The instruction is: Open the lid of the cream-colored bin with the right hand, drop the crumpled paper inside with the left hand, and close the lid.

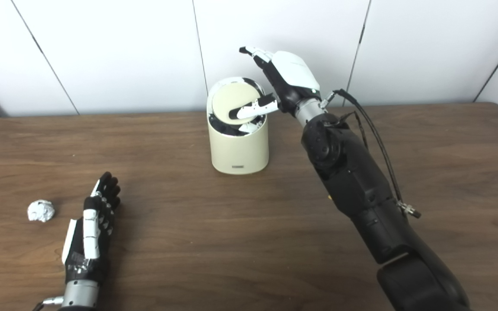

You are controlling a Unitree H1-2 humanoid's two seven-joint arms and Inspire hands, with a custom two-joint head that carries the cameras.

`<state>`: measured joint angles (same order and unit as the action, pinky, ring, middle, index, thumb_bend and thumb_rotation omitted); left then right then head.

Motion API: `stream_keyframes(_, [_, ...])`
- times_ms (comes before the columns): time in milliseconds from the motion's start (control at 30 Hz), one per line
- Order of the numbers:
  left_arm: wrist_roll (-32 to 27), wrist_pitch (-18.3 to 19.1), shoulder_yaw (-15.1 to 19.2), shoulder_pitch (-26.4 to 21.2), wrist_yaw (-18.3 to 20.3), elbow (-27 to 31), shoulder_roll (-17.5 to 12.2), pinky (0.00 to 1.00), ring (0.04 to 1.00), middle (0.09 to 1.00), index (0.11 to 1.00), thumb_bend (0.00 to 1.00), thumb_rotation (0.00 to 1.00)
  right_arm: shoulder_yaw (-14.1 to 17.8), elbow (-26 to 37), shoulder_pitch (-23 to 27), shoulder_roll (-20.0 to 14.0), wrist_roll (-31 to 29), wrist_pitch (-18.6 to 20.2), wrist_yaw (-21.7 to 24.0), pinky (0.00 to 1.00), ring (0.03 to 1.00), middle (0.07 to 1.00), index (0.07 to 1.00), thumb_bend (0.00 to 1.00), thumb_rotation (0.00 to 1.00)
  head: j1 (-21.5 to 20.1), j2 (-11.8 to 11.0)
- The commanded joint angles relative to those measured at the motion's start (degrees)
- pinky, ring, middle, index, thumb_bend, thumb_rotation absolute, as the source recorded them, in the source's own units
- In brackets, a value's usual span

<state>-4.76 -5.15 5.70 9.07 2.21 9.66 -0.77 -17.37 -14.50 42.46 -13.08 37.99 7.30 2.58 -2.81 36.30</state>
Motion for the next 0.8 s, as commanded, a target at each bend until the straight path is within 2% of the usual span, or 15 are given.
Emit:
stream_keyframes(0, [-0.55, -0.29, -0.9, 1.56, -0.13, -0.85, 0.99, 1.0, 0.983, 0.967, 0.984, 0.61, 1.0, 0.35, 1.02, 3.24, -0.52, 0.53, -1.39, -0.91, 0.91, 0.936, 0.924, 0.904, 0.82, 0.36, -0.03, 0.07])
stream_keyframes(200, [-0.45, -0.7, -0.9, 1.71, -0.1, -0.7, 0.97, 1.0, 0.974, 0.966, 0.985, 0.61, 1.0, 0.2, 1.09, 3.17, -0.81, 1.28, -1.04, -0.76, 0.91, 0.935, 0.926, 0.903, 0.84, 0.3, -0.03, 0.27])
stream_keyframes(567, [-0.39, -0.07, -1.03, 2.03, -0.21, 0.26, 0.83, 1.0, 0.98, 0.967, 0.988, 0.61, 1.0, 0.23, 1.82, 2.55, -1.03, 1.64, -0.47, -0.3, 0.92, 0.943, 0.929, 0.9, 0.84, 0.26, -0.05, 0.68])
stream_keyframes(767, [-0.91, -0.75, -1.0, 1.99, 0.03, -0.14, 0.75, 1.0, 0.983, 0.967, 0.988, 0.62, 1.0, -0.5, 2.3, 2.39, -1.57, 2.53, -0.37, 0.63, 0.92, 0.955, 0.935, 0.902, 0.88, 0.19, -0.09, 1.08])
